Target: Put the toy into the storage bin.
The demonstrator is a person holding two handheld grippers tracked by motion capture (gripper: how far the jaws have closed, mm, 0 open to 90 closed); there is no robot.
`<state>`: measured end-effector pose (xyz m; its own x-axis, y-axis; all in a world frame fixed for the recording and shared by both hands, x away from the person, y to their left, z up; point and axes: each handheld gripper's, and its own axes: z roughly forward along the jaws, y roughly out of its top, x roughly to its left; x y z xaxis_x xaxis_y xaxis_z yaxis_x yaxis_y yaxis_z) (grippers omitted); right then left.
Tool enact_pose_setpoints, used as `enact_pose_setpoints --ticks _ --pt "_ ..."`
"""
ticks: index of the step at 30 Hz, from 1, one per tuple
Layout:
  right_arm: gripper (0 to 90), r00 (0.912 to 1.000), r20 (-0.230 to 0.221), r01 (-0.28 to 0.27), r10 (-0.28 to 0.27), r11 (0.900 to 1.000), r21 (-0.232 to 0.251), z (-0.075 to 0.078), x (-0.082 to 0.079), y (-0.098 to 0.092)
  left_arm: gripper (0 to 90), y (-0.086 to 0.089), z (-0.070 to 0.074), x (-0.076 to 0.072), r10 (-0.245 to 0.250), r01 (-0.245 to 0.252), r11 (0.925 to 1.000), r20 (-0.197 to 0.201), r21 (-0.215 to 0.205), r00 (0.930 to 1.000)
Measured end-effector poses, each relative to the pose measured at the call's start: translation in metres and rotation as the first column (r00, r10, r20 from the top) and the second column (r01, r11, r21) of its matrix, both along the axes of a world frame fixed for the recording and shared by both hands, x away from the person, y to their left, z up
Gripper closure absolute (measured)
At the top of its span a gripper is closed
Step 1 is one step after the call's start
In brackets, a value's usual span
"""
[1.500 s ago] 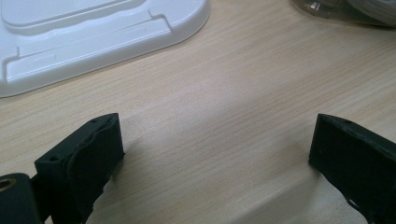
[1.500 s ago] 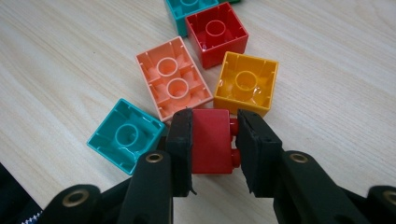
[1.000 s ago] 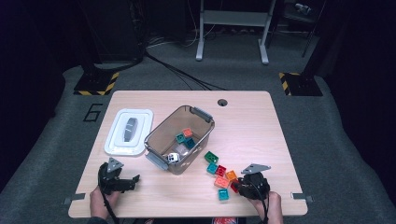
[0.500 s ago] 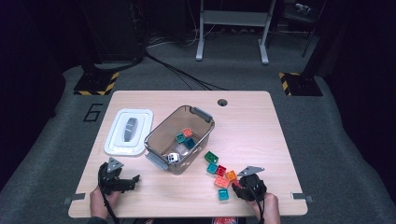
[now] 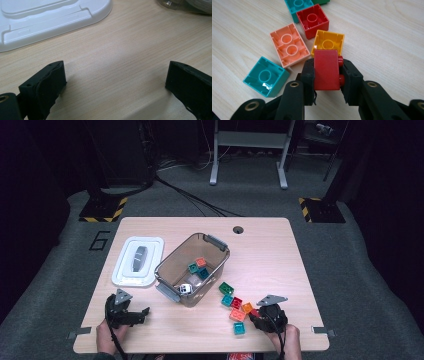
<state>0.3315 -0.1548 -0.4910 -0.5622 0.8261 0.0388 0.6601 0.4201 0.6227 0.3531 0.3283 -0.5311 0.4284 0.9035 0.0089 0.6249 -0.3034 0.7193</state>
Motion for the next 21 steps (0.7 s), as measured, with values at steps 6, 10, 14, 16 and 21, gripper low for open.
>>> enact_pose_setpoints --ticks 6,10,14,16,21 --pt "67.3 0.9998 0.013 -0.012 0.012 1.0 0.021 0.006 0.006 0.001 2.9 0.0 0.0 0.0 -0.001 0.001 1.0 -0.002 0.001 1.0" --pt "67.3 0.9997 0.026 -0.002 0.001 0.999 0.047 0.014 0.011 0.0 2.8 0.0 0.0 0.0 0.001 -0.001 1.0 0.002 0.002 1.0" --pt "67.3 0.9989 0.045 -0.014 0.011 0.998 0.063 0.023 0.016 -0.001 2.8 0.0 0.0 0.0 -0.001 0.001 1.0 -0.002 0.001 1.0" --pt "67.3 0.9979 0.062 -0.024 0.02 0.998 0.053 0.027 0.02 -0.002 2.9 0.0 0.0 0.0 0.0 0.0 1.0 -0.002 0.002 1.0" --pt "67.3 0.9966 0.079 -0.027 0.022 0.997 0.066 0.035 0.031 0.002 2.9 0.0 0.0 0.0 0.0 0.0 1.0 0.002 -0.001 1.0"
